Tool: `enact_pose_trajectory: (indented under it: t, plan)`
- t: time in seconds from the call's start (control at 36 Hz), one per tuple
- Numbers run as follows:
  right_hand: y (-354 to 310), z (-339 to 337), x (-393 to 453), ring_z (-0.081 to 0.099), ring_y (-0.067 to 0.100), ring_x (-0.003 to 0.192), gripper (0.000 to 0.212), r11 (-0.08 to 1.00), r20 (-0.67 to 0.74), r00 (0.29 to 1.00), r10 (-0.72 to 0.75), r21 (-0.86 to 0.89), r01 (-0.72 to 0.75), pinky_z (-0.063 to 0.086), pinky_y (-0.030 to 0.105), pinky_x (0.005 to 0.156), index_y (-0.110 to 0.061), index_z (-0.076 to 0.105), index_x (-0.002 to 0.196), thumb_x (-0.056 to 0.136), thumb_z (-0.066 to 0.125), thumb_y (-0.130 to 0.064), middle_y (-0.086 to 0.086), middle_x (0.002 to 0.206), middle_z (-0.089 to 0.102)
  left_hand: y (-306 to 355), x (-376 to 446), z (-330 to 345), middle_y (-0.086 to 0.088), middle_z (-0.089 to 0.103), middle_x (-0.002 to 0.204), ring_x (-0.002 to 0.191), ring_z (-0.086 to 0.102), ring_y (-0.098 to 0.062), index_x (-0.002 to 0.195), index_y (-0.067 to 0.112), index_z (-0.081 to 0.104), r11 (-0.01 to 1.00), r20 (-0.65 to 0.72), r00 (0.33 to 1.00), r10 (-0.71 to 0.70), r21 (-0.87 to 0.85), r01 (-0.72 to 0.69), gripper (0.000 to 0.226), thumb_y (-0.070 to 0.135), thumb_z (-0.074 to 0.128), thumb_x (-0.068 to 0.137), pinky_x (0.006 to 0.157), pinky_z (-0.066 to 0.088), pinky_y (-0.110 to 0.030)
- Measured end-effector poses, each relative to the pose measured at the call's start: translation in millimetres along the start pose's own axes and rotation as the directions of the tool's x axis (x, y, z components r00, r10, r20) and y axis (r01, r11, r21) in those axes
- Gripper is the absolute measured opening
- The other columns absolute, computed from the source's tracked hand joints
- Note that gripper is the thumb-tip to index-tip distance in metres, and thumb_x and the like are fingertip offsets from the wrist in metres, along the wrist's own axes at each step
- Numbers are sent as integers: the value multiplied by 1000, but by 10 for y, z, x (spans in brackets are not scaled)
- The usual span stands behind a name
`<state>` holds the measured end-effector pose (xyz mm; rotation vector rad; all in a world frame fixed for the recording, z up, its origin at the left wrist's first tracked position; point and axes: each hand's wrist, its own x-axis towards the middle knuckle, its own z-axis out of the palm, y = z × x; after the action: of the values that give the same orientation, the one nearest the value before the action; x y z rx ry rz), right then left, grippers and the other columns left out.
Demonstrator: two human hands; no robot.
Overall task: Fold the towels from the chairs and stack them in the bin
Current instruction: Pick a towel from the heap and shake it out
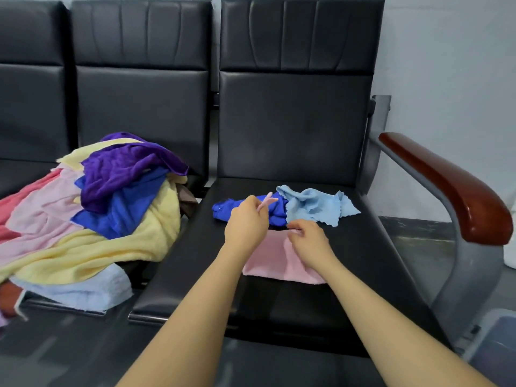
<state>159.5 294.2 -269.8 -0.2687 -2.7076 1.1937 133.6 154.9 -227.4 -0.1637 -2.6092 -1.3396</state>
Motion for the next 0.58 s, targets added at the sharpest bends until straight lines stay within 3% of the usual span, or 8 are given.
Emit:
enact_pose_trajectory:
  t: [0.06,0.17,0.22,0.31,0.36,0.44,0.58]
  plan:
    - [79,-128,0,49,18,117,25,995,-73,997,32,-95,-39,33,36,100,-24,64,113,94,47,-21,-3,124,55,73,-21,42,2,45,62,54,37,-16,68,16,40,1000,27,1000,-6,-2,6,34,33,45,97,50,30,-29]
    - [251,-354,-43,50,24,113,22,982,-121,980,156,-90,-167,34,41,99,-23,63,101,96,44,-33,-1,116,60,241,-128,199,0,57,79,61,47,-13,86,14,53,999,173,984,49,11,-52,19,27,43,95,51,35,-26]
    - [307,-423,-71,50,28,112,33,971,-146,966,213,-82,-227,32,43,99,-22,62,92,97,38,-44,1,109,61,340,-219,288,0,62,96,77,57,-14,104,16,57,999,323,945,41,-3,-42,25,34,44,95,62,43,-24]
    - [307,-497,-99,48,28,116,54,945,-156,943,295,-96,-312,28,44,101,-20,64,97,96,27,-59,1,112,62,392,-302,405,-3,63,100,84,62,-18,114,13,53,1000,482,876,-3,-21,15,33,39,39,98,74,45,-30]
    - [304,-510,-116,47,29,118,57,928,-144,940,310,-166,-332,28,44,101,-19,64,96,95,26,-62,3,113,62,369,-321,437,-3,58,102,91,57,-19,117,9,52,1000,431,902,-23,15,18,35,36,37,99,77,42,-30]
    - [300,-466,-156,46,31,117,58,900,-152,949,278,-304,-312,30,42,98,-15,63,100,93,32,-63,6,116,60,283,-292,454,-12,50,121,110,49,-30,121,5,48,972,246,969,-32,232,-26,33,28,38,99,91,41,-37]
    - [257,-375,-174,41,31,120,69,819,-238,945,223,-480,-314,30,41,99,-7,52,123,89,37,-65,11,129,48,135,-262,435,-13,43,129,116,44,-30,122,7,42,827,101,989,-111,561,36,31,26,42,98,93,36,-34]
